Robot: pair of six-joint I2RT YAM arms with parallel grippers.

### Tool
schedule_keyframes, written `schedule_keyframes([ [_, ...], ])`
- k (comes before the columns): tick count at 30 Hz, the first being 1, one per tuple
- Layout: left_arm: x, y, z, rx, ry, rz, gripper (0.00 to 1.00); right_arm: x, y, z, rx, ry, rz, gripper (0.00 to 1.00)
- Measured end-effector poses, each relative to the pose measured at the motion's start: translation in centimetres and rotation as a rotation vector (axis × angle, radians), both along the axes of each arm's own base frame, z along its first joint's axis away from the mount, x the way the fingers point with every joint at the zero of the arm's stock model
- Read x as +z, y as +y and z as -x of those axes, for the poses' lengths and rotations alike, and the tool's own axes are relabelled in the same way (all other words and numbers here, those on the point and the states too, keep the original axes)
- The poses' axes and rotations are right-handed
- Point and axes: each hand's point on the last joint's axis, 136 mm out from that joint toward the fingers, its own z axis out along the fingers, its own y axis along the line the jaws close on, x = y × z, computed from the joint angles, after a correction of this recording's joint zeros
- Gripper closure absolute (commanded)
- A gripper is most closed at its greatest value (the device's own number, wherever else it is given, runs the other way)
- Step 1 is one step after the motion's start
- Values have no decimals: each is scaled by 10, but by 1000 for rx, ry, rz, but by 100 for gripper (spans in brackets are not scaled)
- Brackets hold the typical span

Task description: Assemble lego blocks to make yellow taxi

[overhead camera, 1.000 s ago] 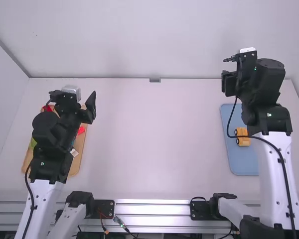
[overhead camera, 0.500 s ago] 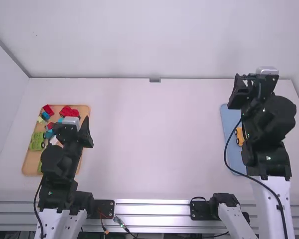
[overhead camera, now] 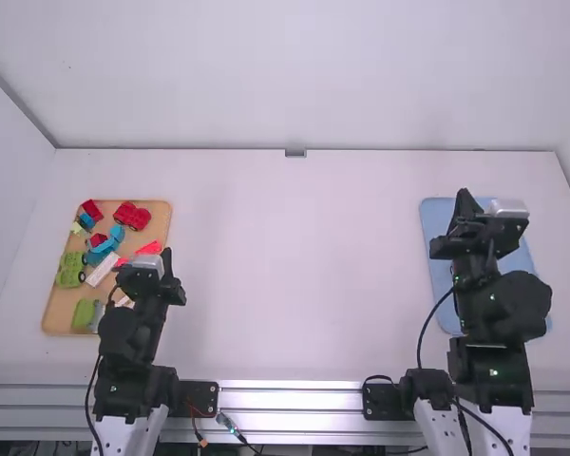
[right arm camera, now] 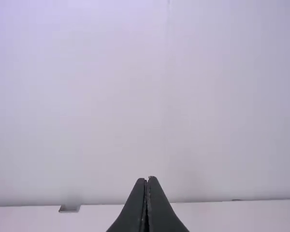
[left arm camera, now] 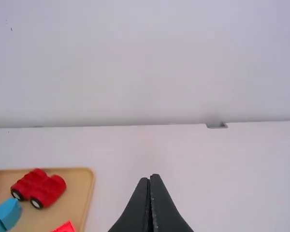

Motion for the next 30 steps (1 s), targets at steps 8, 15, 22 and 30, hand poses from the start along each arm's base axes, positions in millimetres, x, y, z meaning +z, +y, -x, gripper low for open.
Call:
schedule_keyframes([
  [8,-28,1,1,7,10,0,100,-42,0,19,-1,0,0,100],
  [15,-56,1,-2,8,65,-1,100,-68,0,26,1,1,1,100],
  [22,-55,2,-2,10,62,-1,100,-98,0,31,0,4,-3,100],
  [30,-55,2,-2,10,61,-1,100,-128,0,33,-1,6,0,100],
])
